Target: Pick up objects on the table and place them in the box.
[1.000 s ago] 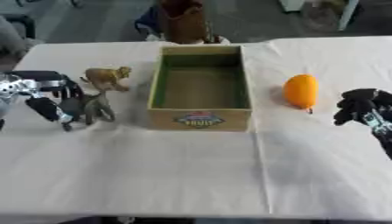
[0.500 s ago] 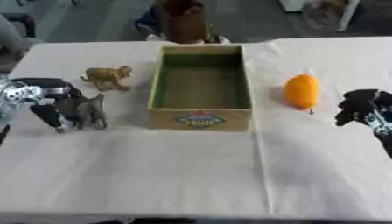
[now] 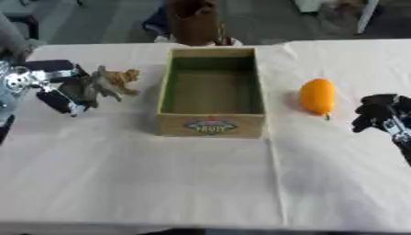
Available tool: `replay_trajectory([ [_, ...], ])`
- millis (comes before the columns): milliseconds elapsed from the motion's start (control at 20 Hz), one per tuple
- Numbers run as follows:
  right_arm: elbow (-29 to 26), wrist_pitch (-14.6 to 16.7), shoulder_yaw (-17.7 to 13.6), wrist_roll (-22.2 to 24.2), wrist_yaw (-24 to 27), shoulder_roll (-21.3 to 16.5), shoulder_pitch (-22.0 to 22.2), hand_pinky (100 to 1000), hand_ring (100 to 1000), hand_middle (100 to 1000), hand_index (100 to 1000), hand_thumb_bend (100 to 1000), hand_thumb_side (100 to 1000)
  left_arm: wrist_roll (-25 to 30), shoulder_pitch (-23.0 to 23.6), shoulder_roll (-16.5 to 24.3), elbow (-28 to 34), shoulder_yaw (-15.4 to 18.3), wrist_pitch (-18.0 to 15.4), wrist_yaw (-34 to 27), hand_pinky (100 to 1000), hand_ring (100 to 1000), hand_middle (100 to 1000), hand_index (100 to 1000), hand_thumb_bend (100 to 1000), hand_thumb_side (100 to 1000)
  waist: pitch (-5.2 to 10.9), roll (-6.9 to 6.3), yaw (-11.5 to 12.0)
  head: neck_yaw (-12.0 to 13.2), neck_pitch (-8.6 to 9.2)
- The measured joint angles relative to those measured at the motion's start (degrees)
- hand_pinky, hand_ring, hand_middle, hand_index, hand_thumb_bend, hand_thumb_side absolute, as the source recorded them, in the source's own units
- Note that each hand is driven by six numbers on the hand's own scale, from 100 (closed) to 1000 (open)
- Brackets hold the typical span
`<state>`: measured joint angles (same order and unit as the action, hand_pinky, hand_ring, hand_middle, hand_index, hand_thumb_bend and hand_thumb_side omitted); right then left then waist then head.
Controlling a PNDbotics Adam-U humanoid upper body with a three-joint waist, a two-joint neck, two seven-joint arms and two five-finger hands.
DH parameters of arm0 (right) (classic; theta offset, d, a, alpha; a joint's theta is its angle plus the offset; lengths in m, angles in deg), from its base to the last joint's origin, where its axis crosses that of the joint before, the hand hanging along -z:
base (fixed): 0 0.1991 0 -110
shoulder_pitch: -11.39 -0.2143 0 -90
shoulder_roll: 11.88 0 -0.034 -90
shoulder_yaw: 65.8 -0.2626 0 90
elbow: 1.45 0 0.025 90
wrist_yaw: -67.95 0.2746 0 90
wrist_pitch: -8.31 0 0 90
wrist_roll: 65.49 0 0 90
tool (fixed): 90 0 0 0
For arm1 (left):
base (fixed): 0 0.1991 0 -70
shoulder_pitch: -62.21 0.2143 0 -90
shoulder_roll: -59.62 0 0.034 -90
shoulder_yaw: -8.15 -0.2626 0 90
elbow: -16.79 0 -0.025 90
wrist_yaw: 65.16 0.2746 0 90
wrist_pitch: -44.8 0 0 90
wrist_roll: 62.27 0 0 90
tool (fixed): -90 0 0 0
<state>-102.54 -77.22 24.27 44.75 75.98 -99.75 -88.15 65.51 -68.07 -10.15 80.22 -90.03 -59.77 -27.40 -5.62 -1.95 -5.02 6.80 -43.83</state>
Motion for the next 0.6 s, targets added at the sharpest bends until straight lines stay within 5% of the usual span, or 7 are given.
replay_trajectory([
  [600,0.0,-0.12,1.45,1.5,0.16,0.02,-0.84,548,572,593,730,100,501,1.57,-11.42,-9.98,0.79,-3.39,-2.08,1.27,621,508,453,647,100,170,-0.29,-0.1,-4.23,1.8,0.0],
])
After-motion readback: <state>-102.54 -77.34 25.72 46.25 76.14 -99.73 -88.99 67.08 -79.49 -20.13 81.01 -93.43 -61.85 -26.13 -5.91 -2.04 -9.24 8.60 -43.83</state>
